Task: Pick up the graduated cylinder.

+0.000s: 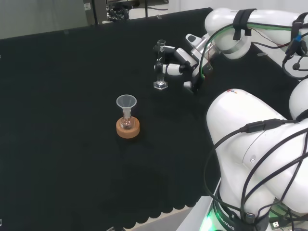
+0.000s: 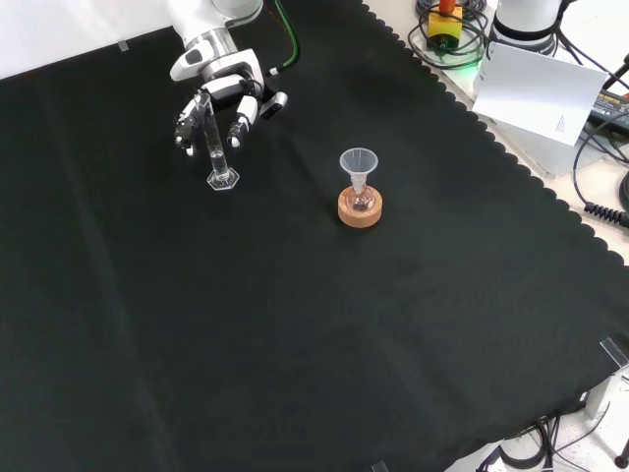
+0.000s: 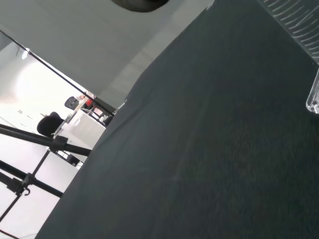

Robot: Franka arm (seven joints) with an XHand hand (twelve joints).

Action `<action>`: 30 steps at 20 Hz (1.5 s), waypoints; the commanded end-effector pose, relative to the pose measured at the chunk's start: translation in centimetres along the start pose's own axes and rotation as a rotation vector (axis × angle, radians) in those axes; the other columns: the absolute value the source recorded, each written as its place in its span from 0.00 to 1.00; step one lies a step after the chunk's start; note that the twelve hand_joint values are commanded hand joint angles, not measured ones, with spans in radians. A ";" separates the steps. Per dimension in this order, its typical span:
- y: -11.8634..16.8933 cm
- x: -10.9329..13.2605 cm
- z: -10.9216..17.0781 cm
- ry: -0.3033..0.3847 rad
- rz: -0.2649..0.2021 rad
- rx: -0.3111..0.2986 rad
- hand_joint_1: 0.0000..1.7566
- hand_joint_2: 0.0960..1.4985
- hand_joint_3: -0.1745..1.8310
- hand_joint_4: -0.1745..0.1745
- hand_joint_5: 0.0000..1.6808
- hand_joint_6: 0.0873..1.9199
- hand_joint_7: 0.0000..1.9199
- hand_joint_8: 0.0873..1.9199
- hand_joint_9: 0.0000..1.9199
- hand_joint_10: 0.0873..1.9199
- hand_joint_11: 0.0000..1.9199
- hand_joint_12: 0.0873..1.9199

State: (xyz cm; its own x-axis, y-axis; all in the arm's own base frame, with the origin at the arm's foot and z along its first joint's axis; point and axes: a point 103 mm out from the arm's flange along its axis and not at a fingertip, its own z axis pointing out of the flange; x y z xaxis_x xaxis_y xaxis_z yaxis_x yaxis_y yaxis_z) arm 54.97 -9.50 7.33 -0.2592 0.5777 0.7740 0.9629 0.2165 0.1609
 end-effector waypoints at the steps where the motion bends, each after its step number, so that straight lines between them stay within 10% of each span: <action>1: -0.1 -0.1 0.1 0.010 0.004 -0.008 0.51 0.67 0.00 0.43 0.32 0.00 0.26 0.25 0.39 0.20 0.27 0.61; 30: 0.0 0.0 0.5 0.043 0.008 -0.024 0.54 0.72 0.00 0.44 0.40 0.02 0.29 0.25 0.47 0.15 0.38 0.54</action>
State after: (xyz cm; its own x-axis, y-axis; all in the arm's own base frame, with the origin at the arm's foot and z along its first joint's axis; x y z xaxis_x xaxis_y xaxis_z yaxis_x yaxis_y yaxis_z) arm 54.97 -9.14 7.06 -0.2510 0.5467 0.7988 0.9660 0.1937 0.1711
